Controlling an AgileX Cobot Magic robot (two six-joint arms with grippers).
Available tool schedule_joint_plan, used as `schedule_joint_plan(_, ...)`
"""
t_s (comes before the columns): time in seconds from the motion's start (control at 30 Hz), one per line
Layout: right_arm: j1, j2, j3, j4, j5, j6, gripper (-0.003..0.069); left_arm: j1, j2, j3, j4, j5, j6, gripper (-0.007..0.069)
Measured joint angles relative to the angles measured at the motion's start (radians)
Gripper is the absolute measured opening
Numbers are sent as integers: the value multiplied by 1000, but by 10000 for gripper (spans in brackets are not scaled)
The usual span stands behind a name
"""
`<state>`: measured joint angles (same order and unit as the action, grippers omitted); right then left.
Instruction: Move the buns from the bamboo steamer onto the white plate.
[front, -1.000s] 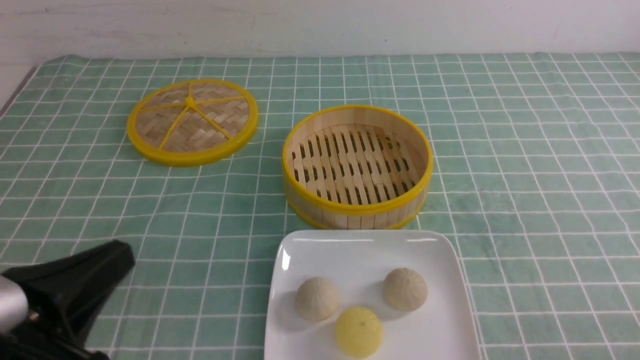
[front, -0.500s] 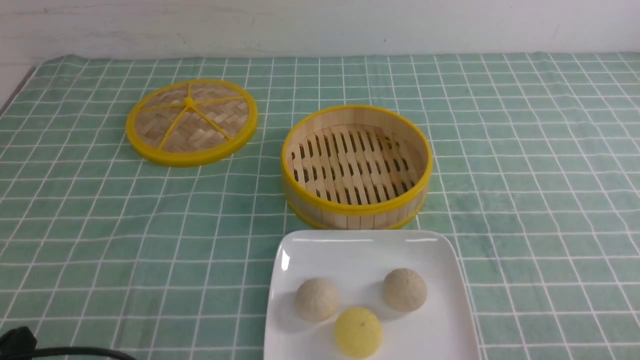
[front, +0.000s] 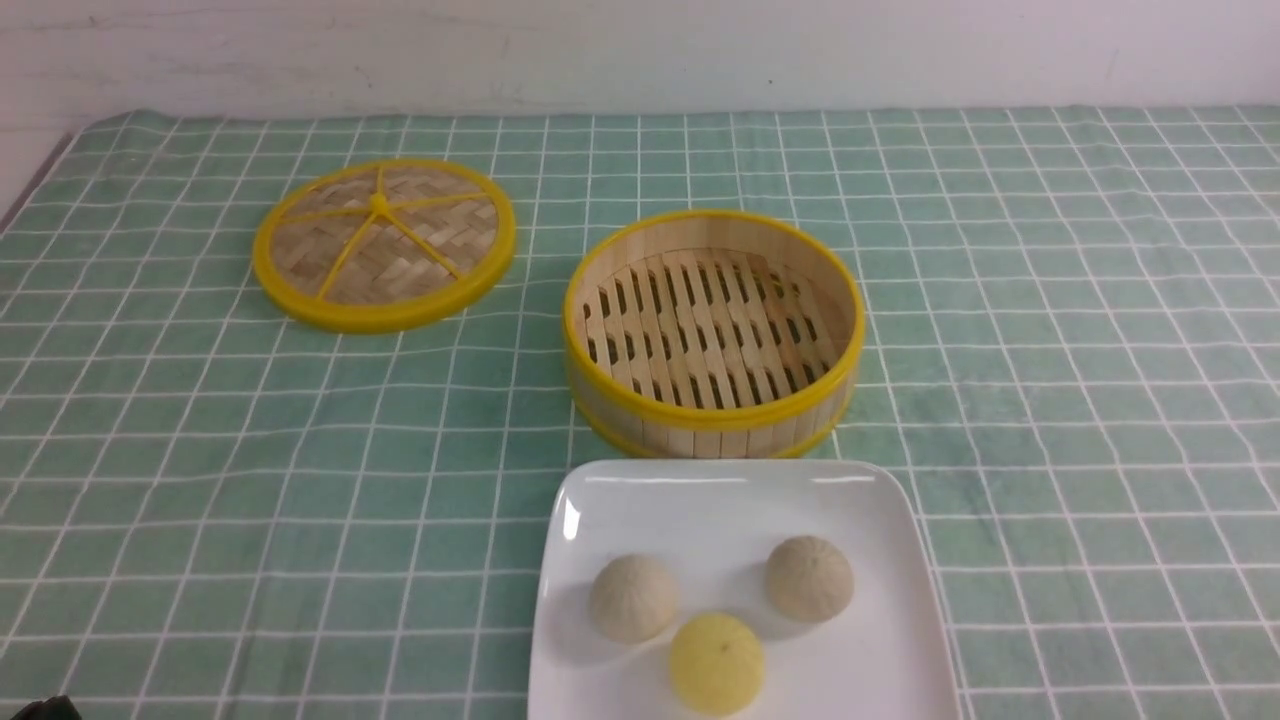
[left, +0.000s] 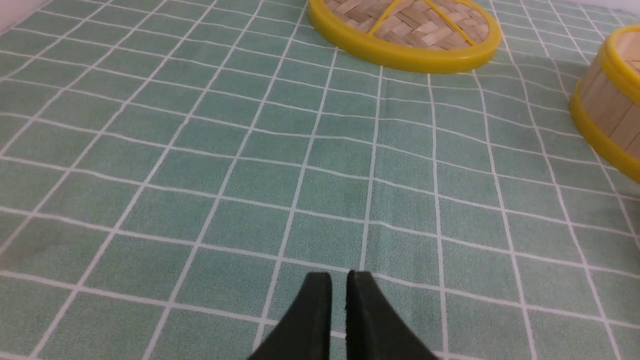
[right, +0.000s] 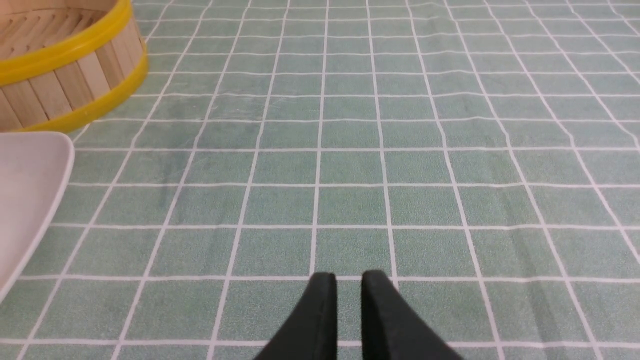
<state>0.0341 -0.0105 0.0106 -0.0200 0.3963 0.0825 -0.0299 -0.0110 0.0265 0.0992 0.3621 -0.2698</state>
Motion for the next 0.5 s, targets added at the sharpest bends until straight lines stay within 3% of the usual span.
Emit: schedule_joint_plan(0.5,0,0,0,-1,0,0,122,-17,-1,0,0,1,0,94)
